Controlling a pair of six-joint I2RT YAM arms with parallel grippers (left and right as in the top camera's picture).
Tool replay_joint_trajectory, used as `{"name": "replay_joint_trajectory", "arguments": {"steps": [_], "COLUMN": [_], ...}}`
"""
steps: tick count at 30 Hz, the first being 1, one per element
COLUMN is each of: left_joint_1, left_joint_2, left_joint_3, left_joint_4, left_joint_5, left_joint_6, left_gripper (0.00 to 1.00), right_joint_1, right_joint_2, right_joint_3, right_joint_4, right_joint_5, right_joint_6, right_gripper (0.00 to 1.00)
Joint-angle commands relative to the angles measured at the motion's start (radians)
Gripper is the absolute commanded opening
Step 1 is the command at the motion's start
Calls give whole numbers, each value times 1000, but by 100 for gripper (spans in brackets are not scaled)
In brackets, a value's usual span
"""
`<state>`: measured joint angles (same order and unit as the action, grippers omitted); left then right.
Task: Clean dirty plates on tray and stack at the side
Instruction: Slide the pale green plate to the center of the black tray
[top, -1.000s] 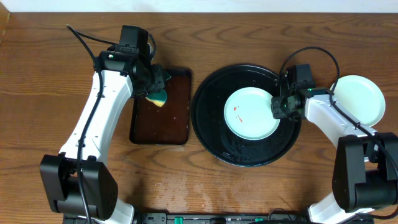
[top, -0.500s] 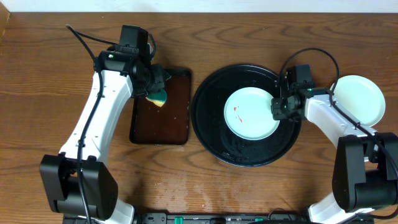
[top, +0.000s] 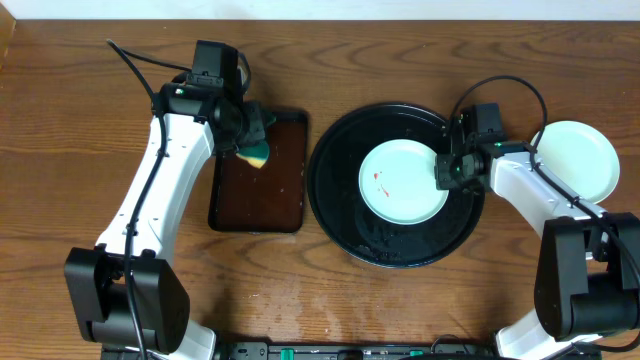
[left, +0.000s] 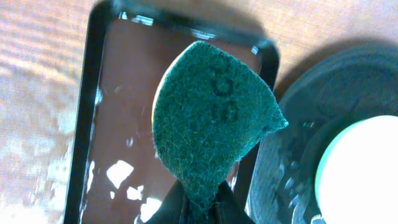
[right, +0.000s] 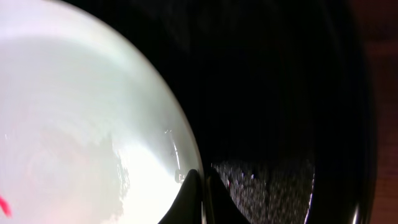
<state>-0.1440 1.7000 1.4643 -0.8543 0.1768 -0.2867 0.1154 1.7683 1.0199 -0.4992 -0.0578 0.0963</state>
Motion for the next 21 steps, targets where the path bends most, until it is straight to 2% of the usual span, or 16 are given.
{"name": "replay_joint_trajectory", "arguments": {"steps": [1,6,9,10,11,12,13,16,19,21], "left_joint_1": [2,2,2,2,2,2,2,3,2,2], "left_joint_2": [6,12,19,22,23,25,25,26,26,26], "left_joint_3": [-4,-4,-11,-18,-24,-31,-38,-49,-49,-49], "left_joint_4": [31,29,26,27,26,27,27,31,37,42], "left_joint_5": [-7,-7,-6,-6,-6,-6,-6,-7,-7,-7], "left_joint_6": [13,13,13,13,13,13,13,13,13,13], "left_gripper": [8,8,8,8,8,8,8,8,8,8], "right_joint_1": [-26,-37,-32,-31,-31,-32,-34,-34,-34,-34], "right_joint_2": [5,5,5,5,5,5,5,5,5,5], "right_joint_3": [-2,-2,-2,-2,-2,-2,-2,-2,-2,-2], "right_joint_4": [12,-78,-92,-87,-83,-76,-64,-17,8,10], "right_joint_5": [31,29,-2,-11,-11,-7,1,2,1,2], "right_joint_6": [119,230,226,210,186,146,97,19,19,19], "right_gripper": [1,1,3,12,28,40,46,44,26,18]}}
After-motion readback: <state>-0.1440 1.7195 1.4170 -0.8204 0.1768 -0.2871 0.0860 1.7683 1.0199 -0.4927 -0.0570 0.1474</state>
